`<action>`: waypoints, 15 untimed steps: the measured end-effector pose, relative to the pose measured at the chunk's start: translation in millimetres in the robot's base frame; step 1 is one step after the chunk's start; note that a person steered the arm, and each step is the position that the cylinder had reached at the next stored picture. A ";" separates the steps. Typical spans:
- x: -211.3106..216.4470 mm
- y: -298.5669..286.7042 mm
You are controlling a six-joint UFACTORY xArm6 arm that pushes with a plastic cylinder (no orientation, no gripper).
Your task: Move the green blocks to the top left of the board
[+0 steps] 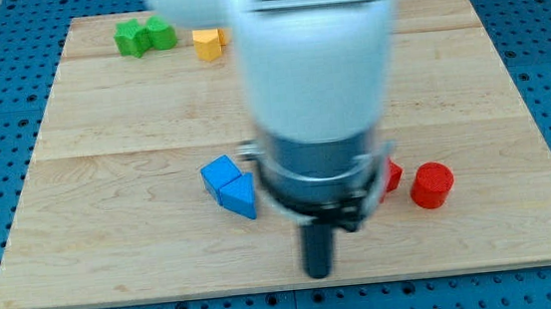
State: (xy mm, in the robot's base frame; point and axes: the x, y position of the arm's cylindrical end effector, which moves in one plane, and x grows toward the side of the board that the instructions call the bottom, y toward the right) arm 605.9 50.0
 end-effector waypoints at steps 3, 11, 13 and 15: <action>-83.8 -26.9; -397.0 -202.6; -328.0 -190.2; -255.7 -196.4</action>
State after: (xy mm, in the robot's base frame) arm 350.2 -146.4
